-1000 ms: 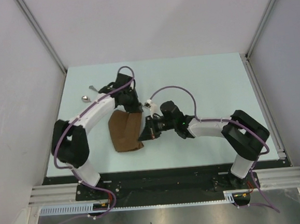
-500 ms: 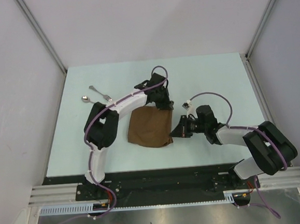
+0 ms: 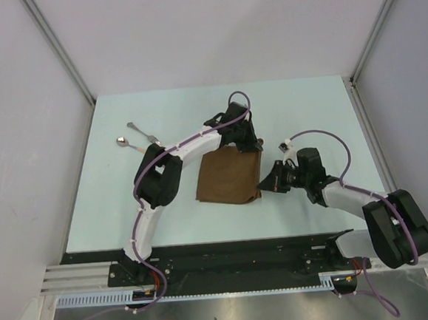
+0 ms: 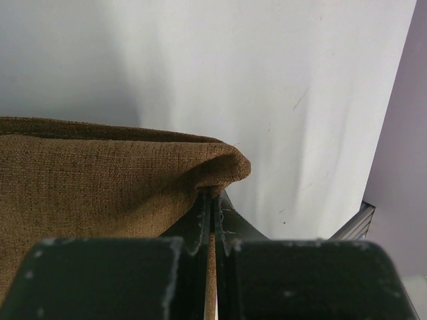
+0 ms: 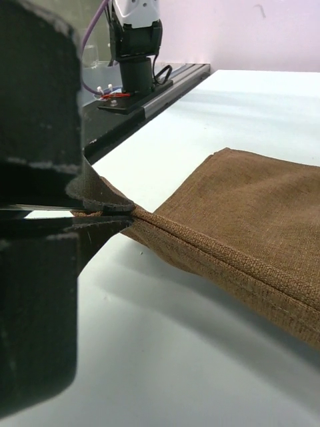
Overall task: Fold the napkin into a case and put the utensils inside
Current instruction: Turn over the upper triangle folded napkin at the center of the board.
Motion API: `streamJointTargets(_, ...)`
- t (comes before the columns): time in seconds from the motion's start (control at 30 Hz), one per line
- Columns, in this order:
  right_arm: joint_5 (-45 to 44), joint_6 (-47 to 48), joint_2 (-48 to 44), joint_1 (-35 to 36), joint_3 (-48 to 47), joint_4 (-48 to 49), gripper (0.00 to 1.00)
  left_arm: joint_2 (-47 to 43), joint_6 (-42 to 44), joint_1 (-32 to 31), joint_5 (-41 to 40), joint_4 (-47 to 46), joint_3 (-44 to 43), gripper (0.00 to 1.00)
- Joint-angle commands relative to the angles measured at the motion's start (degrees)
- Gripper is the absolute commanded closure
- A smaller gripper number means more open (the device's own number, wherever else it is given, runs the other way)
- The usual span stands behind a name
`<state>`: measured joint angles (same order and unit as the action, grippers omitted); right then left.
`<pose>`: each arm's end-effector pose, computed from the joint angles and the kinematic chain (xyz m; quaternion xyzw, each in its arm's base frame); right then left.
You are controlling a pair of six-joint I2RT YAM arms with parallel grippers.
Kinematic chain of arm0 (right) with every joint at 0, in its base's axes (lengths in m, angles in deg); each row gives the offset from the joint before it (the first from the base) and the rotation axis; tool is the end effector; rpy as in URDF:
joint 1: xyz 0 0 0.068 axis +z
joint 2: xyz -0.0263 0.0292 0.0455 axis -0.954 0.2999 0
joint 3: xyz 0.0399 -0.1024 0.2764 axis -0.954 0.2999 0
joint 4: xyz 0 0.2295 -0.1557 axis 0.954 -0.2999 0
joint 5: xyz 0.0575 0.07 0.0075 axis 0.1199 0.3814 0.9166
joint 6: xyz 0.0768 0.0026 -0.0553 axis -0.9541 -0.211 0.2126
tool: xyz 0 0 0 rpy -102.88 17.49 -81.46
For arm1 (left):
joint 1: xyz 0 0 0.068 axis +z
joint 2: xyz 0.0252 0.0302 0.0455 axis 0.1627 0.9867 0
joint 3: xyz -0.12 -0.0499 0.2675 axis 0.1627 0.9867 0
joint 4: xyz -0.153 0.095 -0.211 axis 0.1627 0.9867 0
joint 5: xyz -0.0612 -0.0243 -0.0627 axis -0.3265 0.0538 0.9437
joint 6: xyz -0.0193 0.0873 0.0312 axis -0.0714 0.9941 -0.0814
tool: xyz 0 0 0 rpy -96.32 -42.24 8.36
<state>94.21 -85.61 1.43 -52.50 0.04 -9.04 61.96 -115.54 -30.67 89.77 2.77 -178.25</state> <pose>0.2404 0.1417 0.1506 -0.0447 0.8507 0.4473 0.2725 0.4262 -0.3850 0.1657 -0.0293 0.9246 -0.3354 0.1783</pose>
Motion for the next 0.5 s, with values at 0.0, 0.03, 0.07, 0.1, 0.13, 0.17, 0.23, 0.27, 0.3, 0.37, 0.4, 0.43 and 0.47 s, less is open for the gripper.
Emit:
streamJointTargets(0.0, 12.5, 1.9, -2.1, 1.9, 0.5, -11.9, 1.0, -1.7, -0.9, 2.9, -9.7, -17.5, -4.3, 1.0)
streamJointTargets(0.03, 12.4, 2.4, -2.0, 1.9, 0.2, -12.6, 1.0, -1.8, -1.0, 2.9, -9.7, -17.6, -4.4, 1.0)
streamJointTargets(0.07, 12.0, 2.7, -1.9, 1.8, 0.0, -13.3, 1.0, -1.8, -1.0, 2.9, -9.5, -17.8, -4.4, 1.0)
streamJointTargets(0.1, 10.6, 2.9, -1.8, 1.7, -0.4, -14.1, 1.0, -1.8, -1.1, 2.9, -9.4, -17.9, -4.4, 1.0)
streamJointTargets(0.13, 9.9, 3.0, -1.9, 1.6, -0.5, -15.5, 1.0, -1.6, -1.3, 2.9, -9.3, -17.9, -4.5, 1.0)
streamJointTargets(0.17, 9.3, 3.1, -2.2, 1.0, -0.5, -15.5, 1.0, -1.4, -1.5, 2.9, -9.0, -17.8, -4.5, 1.0)
streamJointTargets(0.23, 9.7, 3.0, -2.6, 0.8, -0.3, -17.3, 1.0, -1.8, -1.8, 3.2, -8.6, -17.0, -3.8, 1.0)
streamJointTargets(0.27, 10.2, 2.9, -3.5, 1.1, -0.4, -17.0, 1.0, -2.5, -1.9, 3.3, -8.7, -17.2, -3.0, 1.0)
streamJointTargets(0.3, 11.2, 2.7, -4.1, 1.6, -0.6, -16.3, 1.0, -4.4, -2.1, 3.6, -8.7, -18.6, -1.9, 1.0)
streamJointTargets(0.37, 11.4, 3.0, -4.6, 3.0, -2.7, -16.7, 1.0, -6.1, -2.4, 4.3, -8.1, -19.6, 0.9, 1.0)
streamJointTargets(0.4, 10.8, 3.7, -4.3, 5.0, -4.2, -18.7, 1.0, -7.0, -2.4, 5.1, -7.6, -19.2, 1.3, 1.0)
streamJointTargets(0.43, 10.5, 4.2, -4.1, 6.0, -7.6, -19.8, 1.0, -8.8, -2.4, 5.7, -7.3, -18.9, 2.1, 1.0)
streamJointTargets(0.47, 10.1, 4.5, -3.5, 7.1, -9.5, -20.8, 1.0, -10.0, -2.4, 6.3, -6.9, -18.6, 2.8, 1.0)
